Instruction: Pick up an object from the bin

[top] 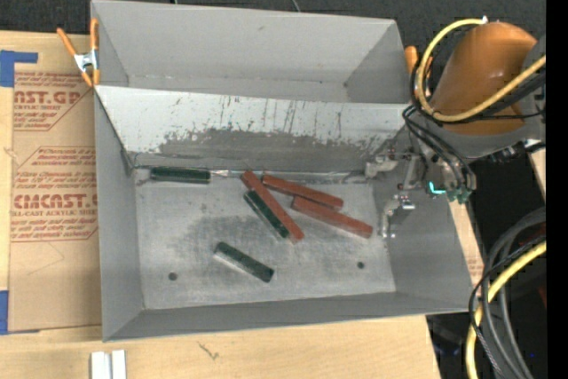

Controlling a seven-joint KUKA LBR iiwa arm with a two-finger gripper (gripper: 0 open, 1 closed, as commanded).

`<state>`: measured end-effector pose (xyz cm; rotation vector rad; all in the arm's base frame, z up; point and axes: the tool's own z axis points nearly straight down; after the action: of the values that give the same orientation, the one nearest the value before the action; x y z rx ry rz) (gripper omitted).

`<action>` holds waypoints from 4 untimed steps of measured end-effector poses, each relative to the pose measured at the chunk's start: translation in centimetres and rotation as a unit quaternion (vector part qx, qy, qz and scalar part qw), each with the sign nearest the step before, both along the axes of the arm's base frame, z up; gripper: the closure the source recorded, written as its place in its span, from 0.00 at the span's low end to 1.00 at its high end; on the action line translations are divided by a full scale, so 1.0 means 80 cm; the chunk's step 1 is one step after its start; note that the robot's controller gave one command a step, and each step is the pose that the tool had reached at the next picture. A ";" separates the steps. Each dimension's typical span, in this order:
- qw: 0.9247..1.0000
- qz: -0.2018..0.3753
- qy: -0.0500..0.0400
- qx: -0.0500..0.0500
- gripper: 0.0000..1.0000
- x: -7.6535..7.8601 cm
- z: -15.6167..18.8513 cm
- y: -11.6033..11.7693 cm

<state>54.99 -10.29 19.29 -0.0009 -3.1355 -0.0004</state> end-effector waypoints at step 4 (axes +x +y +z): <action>0.993 -0.115 -0.004 0.000 0.00 0.048 -0.055 0.082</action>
Offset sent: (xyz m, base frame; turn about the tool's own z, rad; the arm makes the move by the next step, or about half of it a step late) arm 0.0305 0.0546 -0.0427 0.0422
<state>58.83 -3.74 14.91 -0.3626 -3.1223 -0.0019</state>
